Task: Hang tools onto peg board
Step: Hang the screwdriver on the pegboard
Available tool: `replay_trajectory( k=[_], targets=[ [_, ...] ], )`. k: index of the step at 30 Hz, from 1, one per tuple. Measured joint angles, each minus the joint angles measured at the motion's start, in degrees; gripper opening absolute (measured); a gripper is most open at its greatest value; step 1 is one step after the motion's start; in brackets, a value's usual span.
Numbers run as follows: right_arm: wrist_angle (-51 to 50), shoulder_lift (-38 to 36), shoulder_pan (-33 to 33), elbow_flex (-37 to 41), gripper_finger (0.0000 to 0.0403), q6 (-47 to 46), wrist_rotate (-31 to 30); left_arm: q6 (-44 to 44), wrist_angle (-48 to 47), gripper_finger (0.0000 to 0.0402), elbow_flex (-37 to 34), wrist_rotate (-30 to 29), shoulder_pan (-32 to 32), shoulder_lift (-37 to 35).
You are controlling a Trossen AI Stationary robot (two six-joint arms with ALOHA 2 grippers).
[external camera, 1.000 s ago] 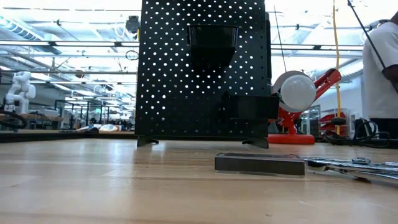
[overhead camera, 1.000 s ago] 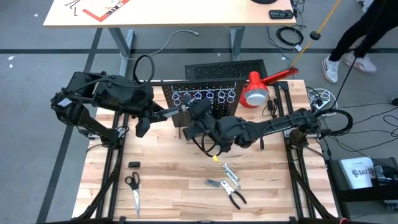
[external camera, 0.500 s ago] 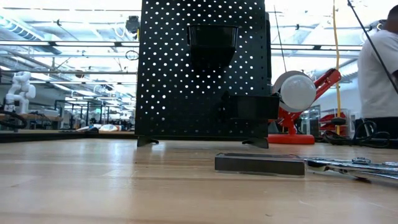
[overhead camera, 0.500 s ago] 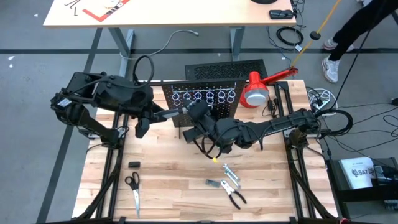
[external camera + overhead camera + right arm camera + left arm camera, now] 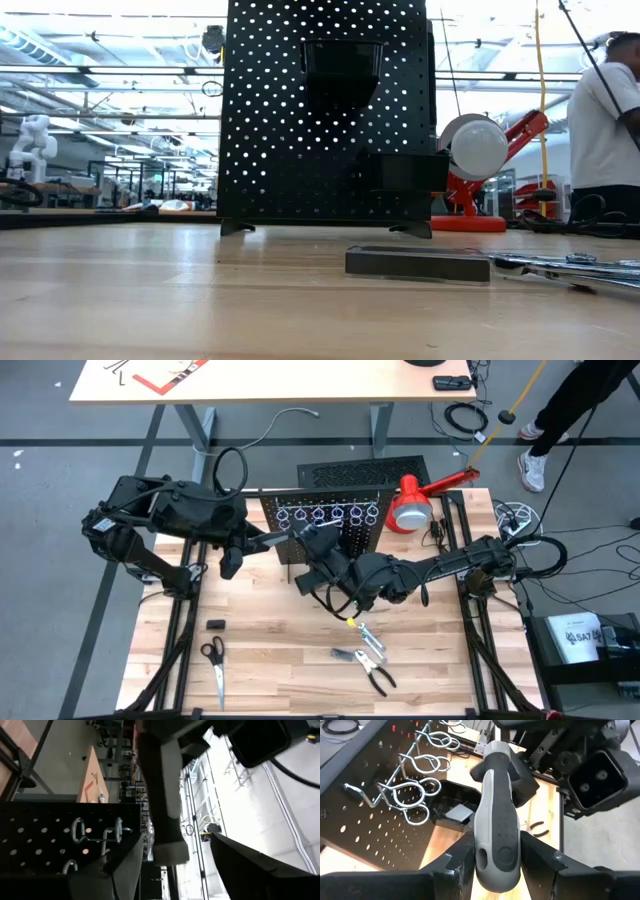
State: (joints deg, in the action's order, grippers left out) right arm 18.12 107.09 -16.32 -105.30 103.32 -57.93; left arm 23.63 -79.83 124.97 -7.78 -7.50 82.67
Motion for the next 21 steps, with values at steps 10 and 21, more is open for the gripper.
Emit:
replay_trajectory(
  k=[10, 21],
  targets=[
    [-2.83, 0.09, 0.18, -0.02, 0.0199, 0.89, 1.86, 0.03, 1.77, 0.0136, 0.0, -1.12, -0.01, 0.0],
    [1.08, 1.92, 0.09, -0.04, 0.0152, 6.78, 3.0, 0.07, 2.6, 0.0136, 0.0, -1.63, 0.26, 1.17]
  ],
)
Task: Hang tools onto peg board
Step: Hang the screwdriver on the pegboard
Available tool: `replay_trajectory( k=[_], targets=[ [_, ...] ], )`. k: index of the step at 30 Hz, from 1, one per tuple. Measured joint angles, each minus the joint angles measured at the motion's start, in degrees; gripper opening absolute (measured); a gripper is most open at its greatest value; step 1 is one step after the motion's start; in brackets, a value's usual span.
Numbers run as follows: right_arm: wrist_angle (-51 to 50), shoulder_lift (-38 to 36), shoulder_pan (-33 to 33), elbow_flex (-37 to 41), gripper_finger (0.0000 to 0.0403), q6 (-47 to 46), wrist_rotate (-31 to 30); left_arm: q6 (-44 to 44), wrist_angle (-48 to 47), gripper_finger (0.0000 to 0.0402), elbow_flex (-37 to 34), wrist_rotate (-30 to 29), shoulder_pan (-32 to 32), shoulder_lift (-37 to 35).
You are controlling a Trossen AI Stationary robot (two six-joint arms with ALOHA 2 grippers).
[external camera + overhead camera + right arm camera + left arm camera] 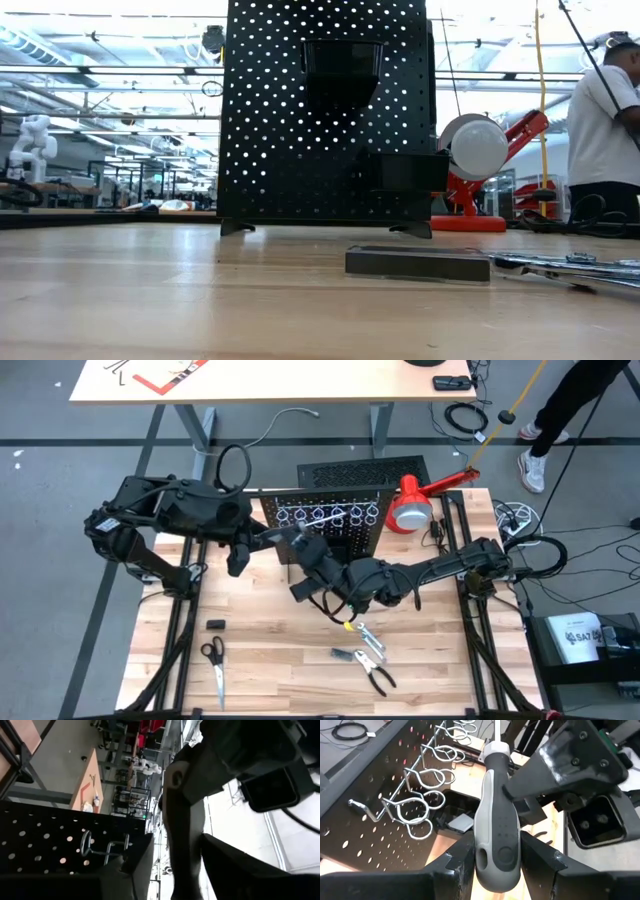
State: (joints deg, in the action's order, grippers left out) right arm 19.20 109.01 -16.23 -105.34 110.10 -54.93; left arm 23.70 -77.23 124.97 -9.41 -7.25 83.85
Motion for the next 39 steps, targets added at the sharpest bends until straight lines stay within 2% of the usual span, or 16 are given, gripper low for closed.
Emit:
replay_trajectory(
  k=[6, 9, 12, 18, 22, 26, 34, 39],
  targets=[
    [1.62, 0.0, -0.02, 0.0, 0.0092, 0.47, -0.96, 0.09, 0.37, 0.0136, 0.0, 0.15, 0.07, 0.18],
    [1.93, 0.0, 0.0, 0.0, 0.0078, 0.94, -1.1, 0.57, 0.55, 0.0136, 0.0, 0.17, 0.07, 0.18],
    [2.11, 0.0, 0.06, 0.0, 0.0081, 0.91, -1.11, 1.05, 0.55, 0.0136, 0.0, 0.26, 0.04, 0.17],
    [4.69, 0.04, 0.42, 0.0, 0.0135, -0.1, -1.58, 1.07, 0.61, 0.0136, 0.02, 0.66, 0.0, 0.17],
    [5.99, 0.04, 0.59, 0.0, 0.015, -0.07, -1.73, 1.36, 0.61, 0.0136, 0.02, 0.92, 0.0, 0.16],
    [5.94, 0.04, 0.7, 0.0, 0.0137, -0.01, -2.1, 1.44, 0.63, 0.0136, 0.02, 0.9, 0.0, 0.16],
    [5.56, 0.04, 0.92, 0.0, 0.0075, 0.69, -2.81, 1.44, 0.85, 0.0136, 0.07, 0.4, 0.0, 0.14],
    [6.22, 0.04, 1.04, 0.0, 0.0074, 0.41, -3.71, 1.01, 1.57, 0.0136, 0.07, 0.31, 0.02, 0.14]
  ],
)
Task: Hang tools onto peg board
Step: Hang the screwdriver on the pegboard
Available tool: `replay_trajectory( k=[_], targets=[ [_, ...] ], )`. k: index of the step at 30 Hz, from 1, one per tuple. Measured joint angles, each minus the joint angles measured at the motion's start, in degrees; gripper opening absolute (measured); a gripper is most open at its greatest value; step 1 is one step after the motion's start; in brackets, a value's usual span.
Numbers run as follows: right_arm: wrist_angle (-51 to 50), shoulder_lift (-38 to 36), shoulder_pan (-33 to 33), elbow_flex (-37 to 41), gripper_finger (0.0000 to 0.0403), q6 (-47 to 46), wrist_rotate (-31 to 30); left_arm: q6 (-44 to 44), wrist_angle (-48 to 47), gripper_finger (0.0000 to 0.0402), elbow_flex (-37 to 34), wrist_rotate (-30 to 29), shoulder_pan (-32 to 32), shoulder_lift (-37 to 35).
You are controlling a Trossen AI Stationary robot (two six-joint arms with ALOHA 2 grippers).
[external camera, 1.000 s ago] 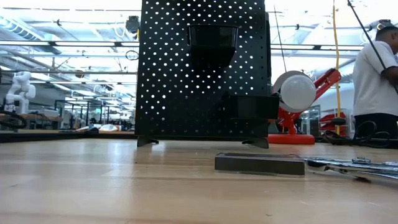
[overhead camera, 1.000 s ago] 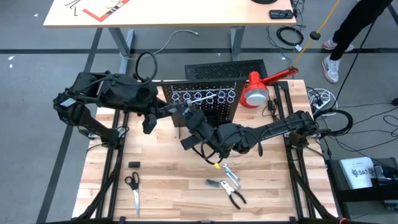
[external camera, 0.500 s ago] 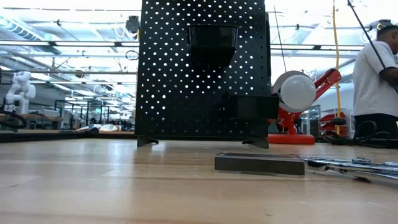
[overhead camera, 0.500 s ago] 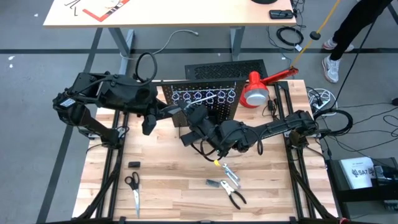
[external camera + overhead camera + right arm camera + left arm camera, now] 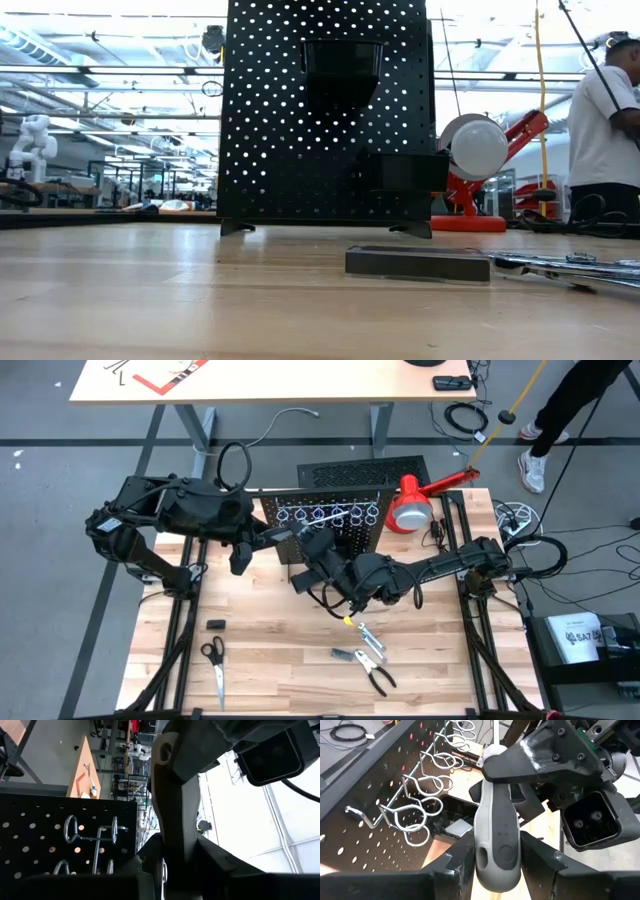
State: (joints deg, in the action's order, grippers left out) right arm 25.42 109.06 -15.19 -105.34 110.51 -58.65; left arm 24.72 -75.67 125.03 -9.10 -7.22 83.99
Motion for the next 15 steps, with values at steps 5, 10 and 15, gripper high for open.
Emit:
replay_trajectory(
  k=[5, 10, 15],
  targets=[
    [3.16, 0.0, 0.06, 0.0, 0.0074, 0.16, -0.76, -1.03, 2.04, 0.014, 0.0, -0.73, 0.02, -0.06],
    [8.4, 0.0, 0.07, 0.0, 0.0074, -0.02, -1.1, -2.95, 4.95, 0.0184, 0.0, -0.45, -0.02, -0.54],
    [15.04, -0.16, 0.12, 0.0, 0.0074, 1.3, -1.28, -5.88, 8.51, 0.0194, -0.04, -0.09, -0.17, -1.62]
  ],
)
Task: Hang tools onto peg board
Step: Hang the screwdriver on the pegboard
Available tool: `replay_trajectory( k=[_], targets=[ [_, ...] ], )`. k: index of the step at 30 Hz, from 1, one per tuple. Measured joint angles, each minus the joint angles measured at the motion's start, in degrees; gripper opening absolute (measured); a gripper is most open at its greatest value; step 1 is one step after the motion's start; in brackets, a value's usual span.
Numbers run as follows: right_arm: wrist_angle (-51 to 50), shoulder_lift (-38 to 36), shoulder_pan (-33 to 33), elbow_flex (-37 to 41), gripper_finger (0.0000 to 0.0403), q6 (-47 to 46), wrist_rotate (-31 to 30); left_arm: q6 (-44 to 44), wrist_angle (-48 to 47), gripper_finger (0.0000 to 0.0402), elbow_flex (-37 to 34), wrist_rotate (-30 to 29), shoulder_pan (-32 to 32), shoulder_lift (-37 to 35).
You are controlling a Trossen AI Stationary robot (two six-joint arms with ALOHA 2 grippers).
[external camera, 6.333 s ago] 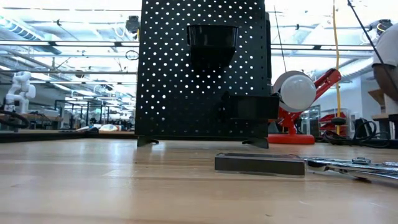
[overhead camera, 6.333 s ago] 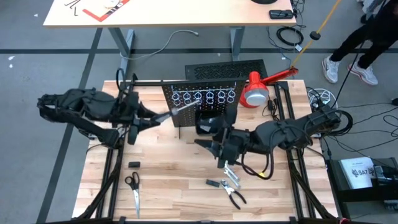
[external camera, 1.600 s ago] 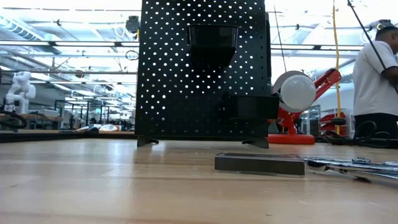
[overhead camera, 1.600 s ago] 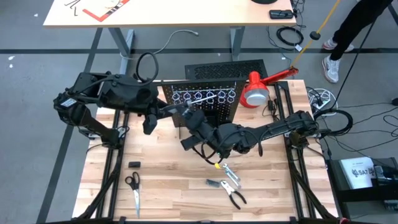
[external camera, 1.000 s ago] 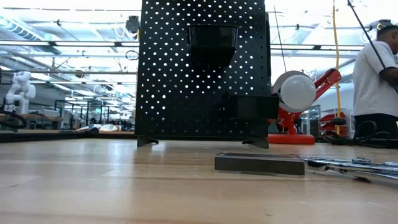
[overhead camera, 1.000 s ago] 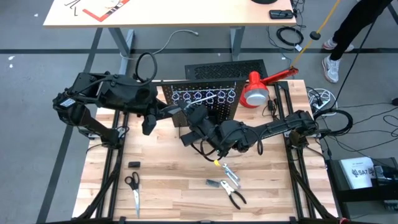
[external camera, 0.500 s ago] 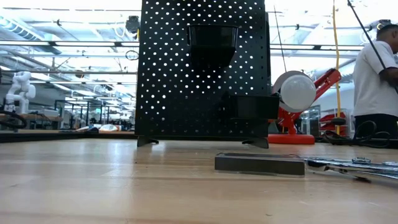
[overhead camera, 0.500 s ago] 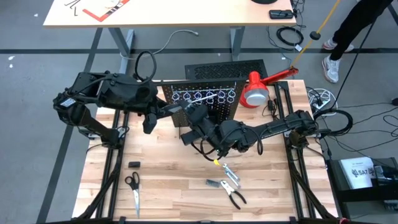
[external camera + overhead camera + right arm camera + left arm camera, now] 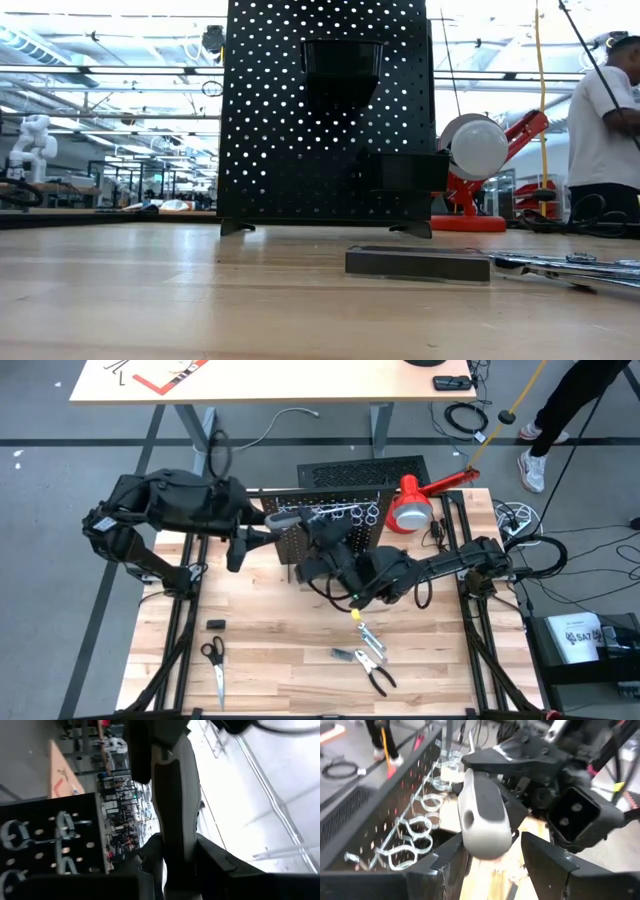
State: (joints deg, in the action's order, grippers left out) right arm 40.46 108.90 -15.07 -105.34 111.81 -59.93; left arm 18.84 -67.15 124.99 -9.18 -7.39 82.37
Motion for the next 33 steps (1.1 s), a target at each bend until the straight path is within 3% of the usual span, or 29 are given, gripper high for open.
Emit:
replay_trajectory(
  k=[11, 16, 20, 25, 29, 33],
  targets=[
    [11.21, -4.52, 0.04, 0.0, 0.0074, -2.57, -0.61, -6.39, 8.86, 0.0198, 0.0, -2.36, -0.18, -4.1],
    [13.43, -8.96, -0.19, 0.0, 0.0074, -12.36, -0.15, -9.79, 9.13, 0.0198, 0.0, -4.61, -0.18, -5.63],
    [7.28, -12.69, -0.26, 0.0, 0.0074, -23.74, -0.13, -10.82, 9.22, 0.0198, 0.0, -4.66, -0.18, -5.97],
    [-7.71, -17.03, -0.18, 0.0, 0.0074, -42.83, 1.28, -12.28, 9.18, 0.0198, 0.0, -4.68, -0.17, -5.97],
    [-18.78, -19.85, 0.66, 0.0, 0.0074, -59.2, 7.7, -13.49, 9.2, 0.0199, 0.0, -4.79, -0.16, -5.97],
    [-23.24, -20.52, 1.98, 0.0, 0.0074, -68.14, 14.33, -13.49, 9.22, 0.0199, 0.0, -4.82, -0.16, -5.97]
  ],
)
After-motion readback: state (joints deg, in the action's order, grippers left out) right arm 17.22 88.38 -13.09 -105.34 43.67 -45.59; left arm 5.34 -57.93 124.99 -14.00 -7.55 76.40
